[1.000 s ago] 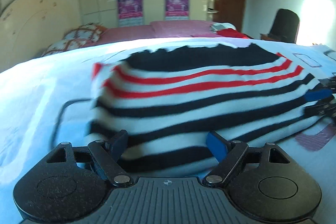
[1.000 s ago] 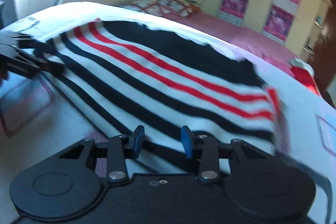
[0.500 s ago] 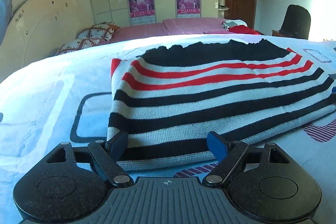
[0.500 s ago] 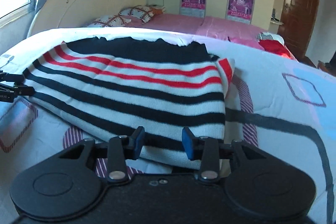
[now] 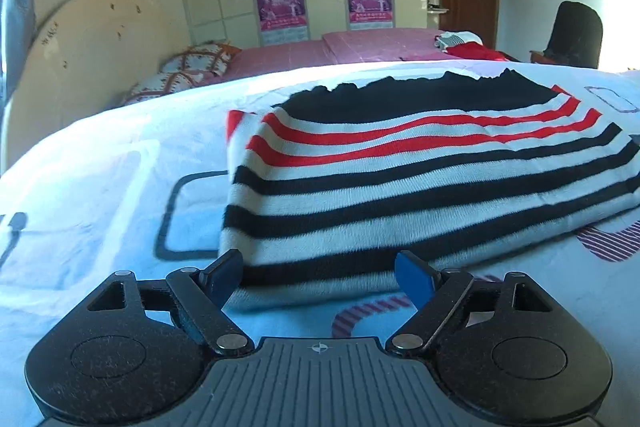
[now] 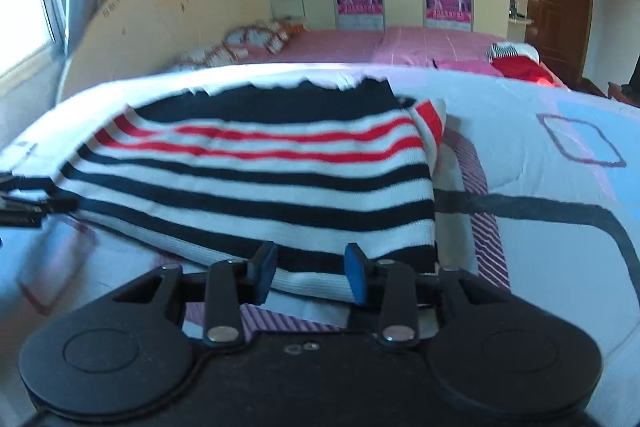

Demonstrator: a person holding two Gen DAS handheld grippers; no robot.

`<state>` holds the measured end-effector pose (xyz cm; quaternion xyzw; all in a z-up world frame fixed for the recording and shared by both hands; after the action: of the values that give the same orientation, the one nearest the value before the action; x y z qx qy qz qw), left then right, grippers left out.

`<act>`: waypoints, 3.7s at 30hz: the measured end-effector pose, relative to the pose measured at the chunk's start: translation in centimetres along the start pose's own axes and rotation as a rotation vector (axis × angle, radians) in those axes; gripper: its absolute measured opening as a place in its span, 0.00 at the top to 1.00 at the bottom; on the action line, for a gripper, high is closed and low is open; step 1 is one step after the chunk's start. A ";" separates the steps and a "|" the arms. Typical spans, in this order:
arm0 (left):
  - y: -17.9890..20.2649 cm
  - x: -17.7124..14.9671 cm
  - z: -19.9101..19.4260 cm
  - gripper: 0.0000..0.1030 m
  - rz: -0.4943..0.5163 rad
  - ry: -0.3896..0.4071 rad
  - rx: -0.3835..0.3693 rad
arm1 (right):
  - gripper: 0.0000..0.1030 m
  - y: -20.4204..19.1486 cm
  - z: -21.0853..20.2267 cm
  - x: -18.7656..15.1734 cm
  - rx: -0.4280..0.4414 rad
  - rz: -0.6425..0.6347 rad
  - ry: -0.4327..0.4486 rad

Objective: Fold small clothes

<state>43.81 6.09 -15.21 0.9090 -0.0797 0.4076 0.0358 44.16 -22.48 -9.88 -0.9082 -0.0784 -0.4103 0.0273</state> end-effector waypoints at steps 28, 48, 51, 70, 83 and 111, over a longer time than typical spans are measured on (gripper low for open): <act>-8.5 -2.6 5.4 0.64 -1.078 0.311 -0.344 | 0.86 -8.5 5.9 5.5 0.138 0.074 0.029; -9.6 -1.7 7.5 0.85 -1.027 0.365 -0.352 | 0.94 -9.5 9.3 4.3 0.156 0.039 -0.009; -9.6 -1.3 7.7 0.85 -1.030 0.359 -0.356 | 0.94 -9.5 9.3 4.2 0.159 0.042 -0.004; 6.2 18.0 3.9 0.85 -0.332 0.369 -0.577 | 0.81 -0.8 5.6 3.7 0.141 0.418 0.039; 9.8 16.9 3.1 0.17 -0.223 0.218 -0.710 | 0.22 13.1 -2.4 -0.5 0.209 0.902 0.138; 6.8 9.2 10.2 0.12 -0.409 0.020 -0.390 | 0.77 3.4 0.8 5.8 0.058 0.368 0.142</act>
<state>56.18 -3.04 -15.12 0.8781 0.0286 0.3777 0.2923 49.08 -25.05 -6.07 -0.8747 0.0794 -0.4590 0.1338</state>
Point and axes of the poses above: each gripper's, at about its wrist camera, not at the fingertips, and z roughly the way its jaws point, y to its right, x to its top, the point moved 7 cm from there along z, roughly the way its jaws point, and after that the axes turned 11 degrees about -x, right-handed, at the moved point
